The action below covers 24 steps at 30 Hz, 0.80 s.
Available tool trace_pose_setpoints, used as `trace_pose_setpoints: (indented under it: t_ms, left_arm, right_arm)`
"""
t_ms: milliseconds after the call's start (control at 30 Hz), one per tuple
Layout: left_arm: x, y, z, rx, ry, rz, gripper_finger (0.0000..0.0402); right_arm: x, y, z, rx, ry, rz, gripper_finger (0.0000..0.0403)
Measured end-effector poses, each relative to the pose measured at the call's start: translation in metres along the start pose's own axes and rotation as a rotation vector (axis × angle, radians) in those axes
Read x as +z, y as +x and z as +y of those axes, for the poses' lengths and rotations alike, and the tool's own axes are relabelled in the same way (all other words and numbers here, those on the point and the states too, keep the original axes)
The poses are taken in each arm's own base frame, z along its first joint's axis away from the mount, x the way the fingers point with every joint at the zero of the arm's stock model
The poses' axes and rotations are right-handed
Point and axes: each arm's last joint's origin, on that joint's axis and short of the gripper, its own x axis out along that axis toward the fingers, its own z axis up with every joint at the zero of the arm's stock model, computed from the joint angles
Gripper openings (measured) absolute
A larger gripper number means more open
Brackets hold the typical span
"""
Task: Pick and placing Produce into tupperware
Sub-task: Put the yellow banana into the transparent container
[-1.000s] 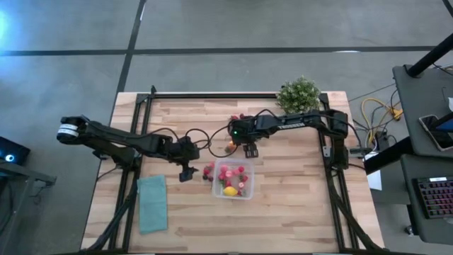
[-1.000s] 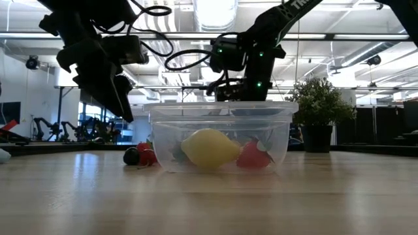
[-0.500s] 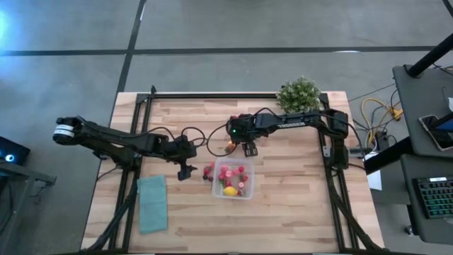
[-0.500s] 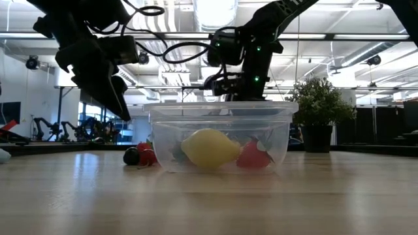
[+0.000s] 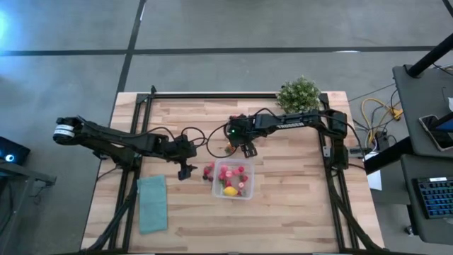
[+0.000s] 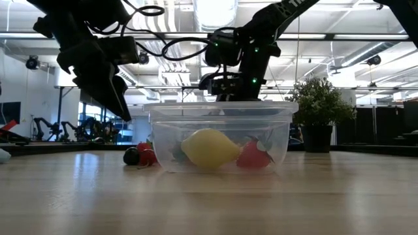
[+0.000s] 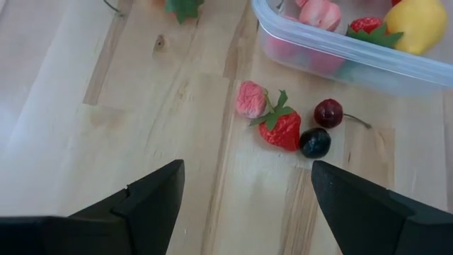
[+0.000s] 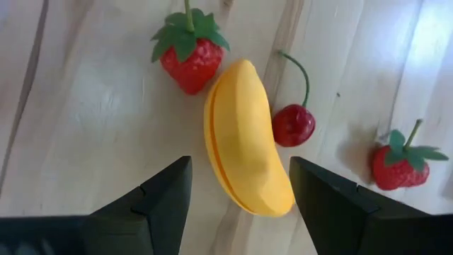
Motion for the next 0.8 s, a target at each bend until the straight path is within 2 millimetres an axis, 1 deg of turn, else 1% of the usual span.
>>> trace_pose_setpoints:
  t_ms: [200, 500, 800]
  left_arm:
    - [0.0, 0.0, 0.001, 0.025, 0.0, -0.006, 0.0294]
    - [0.0, 0.0, 0.001, 0.047, 0.0, -0.011, 0.0294]
    - [0.0, 0.0, 0.001, 0.047, 0.0, -0.011, 0.0294]
  right_arm:
    - [-0.001, 0.002, 0.001, 0.027, -0.041, -0.019, 0.0231]
    - [-0.008, 0.011, 0.003, 0.018, -0.032, -0.025, 0.0231]
    - [-0.013, 0.016, 0.001, 0.013, -0.007, -0.021, 0.0231]
